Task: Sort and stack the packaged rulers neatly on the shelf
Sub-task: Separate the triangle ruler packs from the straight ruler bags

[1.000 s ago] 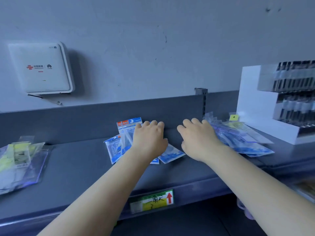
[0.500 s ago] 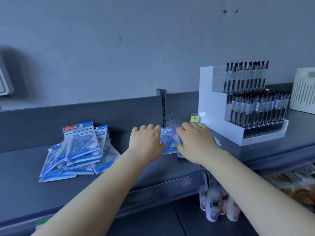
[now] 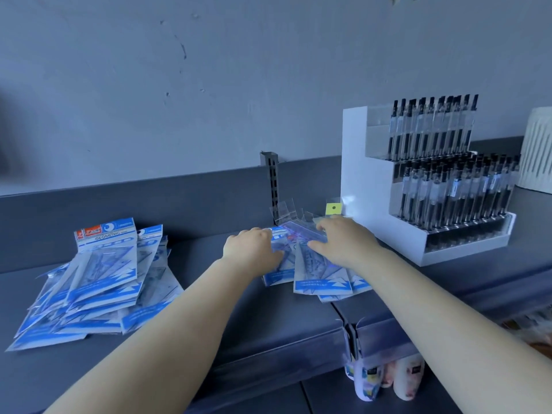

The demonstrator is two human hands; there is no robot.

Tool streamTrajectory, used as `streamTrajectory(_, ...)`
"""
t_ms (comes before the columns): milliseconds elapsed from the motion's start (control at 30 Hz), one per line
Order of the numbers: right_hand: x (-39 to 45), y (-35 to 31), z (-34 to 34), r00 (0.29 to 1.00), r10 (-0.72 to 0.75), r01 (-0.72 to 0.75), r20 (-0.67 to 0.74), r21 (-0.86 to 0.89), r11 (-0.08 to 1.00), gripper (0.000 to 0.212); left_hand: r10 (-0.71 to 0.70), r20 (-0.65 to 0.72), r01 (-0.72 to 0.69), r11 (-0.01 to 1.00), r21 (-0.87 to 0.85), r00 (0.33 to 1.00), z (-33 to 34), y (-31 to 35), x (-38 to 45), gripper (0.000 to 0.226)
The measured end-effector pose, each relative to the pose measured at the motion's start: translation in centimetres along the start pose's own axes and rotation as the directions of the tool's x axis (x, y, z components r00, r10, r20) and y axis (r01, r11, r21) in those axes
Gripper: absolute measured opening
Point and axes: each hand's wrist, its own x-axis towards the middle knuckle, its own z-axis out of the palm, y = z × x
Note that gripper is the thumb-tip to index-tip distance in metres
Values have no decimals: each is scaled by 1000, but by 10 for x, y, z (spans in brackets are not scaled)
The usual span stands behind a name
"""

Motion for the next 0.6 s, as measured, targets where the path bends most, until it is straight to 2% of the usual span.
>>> streamTrajectory(233,28,2,17,994,90,-86,62,-72,994,43,-91,51,98,985,-145,995,20,-8,20,46)
streamTrajectory(300,31,3,18,986,147,-144,78,-38,989,35,-132,59,142,965,-219,989,21,-12,25,44)
streamTrajectory(433,36,6,20,967,230,-241,105,102,965,25,-168,151,212,908,-361,974,15,-15,26,56)
streamTrajectory(500,34,6,21,969,244,-249,48,135,959,16,-174,208,250,871,-423,962,11,-14,26,44)
streamTrajectory(600,30,7,22,970,241,-230,-38,180,956,21,-177,249,279,836,-473,952,9,-13,25,17)
